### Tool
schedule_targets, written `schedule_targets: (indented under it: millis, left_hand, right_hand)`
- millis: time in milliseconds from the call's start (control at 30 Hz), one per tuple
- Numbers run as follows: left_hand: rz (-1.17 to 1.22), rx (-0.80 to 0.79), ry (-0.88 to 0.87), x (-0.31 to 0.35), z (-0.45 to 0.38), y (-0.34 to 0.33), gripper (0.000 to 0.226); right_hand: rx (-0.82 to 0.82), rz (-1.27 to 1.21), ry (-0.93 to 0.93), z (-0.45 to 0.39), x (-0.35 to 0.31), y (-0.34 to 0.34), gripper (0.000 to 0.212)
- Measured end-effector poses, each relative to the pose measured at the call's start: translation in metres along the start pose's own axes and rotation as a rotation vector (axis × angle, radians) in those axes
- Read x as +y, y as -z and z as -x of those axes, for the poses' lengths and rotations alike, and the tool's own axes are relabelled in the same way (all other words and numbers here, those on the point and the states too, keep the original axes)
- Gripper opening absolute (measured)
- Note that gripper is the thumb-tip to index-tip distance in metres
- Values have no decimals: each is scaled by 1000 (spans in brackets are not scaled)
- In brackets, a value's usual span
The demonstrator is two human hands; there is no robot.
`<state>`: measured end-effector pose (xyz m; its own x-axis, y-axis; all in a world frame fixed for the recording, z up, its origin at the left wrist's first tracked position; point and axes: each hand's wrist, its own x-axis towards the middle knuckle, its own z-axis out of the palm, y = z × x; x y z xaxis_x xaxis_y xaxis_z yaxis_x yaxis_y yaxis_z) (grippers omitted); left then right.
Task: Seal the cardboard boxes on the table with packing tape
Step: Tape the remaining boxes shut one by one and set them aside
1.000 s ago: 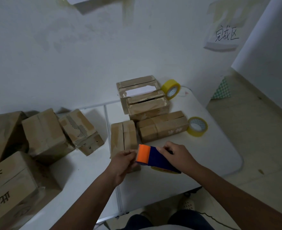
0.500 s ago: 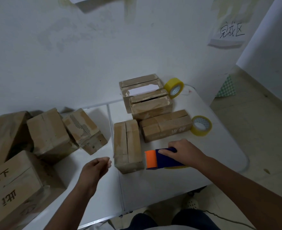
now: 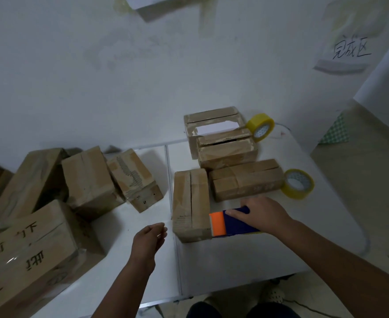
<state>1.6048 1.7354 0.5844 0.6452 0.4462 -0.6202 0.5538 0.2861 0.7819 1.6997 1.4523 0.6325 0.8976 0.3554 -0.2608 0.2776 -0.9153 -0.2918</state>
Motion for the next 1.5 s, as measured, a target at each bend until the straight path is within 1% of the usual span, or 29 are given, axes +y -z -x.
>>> schedule_targets:
  millis: [133,333,467,600,667,733,933,1100,1200,1267,1333,1367,1433,1467,1500]
  left_hand:
    - [-32,26,1,-6,-5,-6,16]
    - [-120,23,-21,-13,-8,-18,21]
    - [-193,34,-25,-16,-12,-21,32]
    - [-259,47,-43,-12,-24,-5,35]
    - [-291,26,-54,-5,-33,4,37]
    - [-299,-3,-44,1,-38,9,35]
    - [-185,-92,25,6,-33,7,27]
    - [-278,-194,22,10,-32,17,28]
    - [-318,-163,-15,10,-32,26,28]
    - [-384,-166,-39,15,-32,31,32]
    - [-501,-217,-17,22,-38,35,32]
    - [-587,-240,26,26,-44,36,31]
    - [-788,-208,133,36,-53,36,30]
    - [-928,-169,107,40,-55,35,32]
    - [-1092,-116,-15,44,-57,33,33]
  right_hand:
    - [-6,78,-2,-4,-1,-2,59]
    - [-35,123,-38,-11,-2,-9,56]
    - [-99,134,-62,-14,-3,-12,57]
    - [-141,117,-74,-8,-19,-22,58]
    - [-145,130,-85,-3,-30,-29,59]
    - [-111,163,-91,2,-35,-35,59]
    - [-146,99,-116,0,-25,-40,58]
    - [-138,69,-138,0,-25,-44,64]
    - [-131,80,-145,2,-24,-47,64]
    - [-127,78,-144,2,-26,-48,60]
    - [-127,69,-144,2,-28,-46,58]
    - [-132,68,-146,2,-28,-46,57]
    - [-138,73,-154,3,-28,-43,56]
    - [-136,77,-157,4,-27,-42,56]
    - [-133,79,-159,4,-26,-41,57]
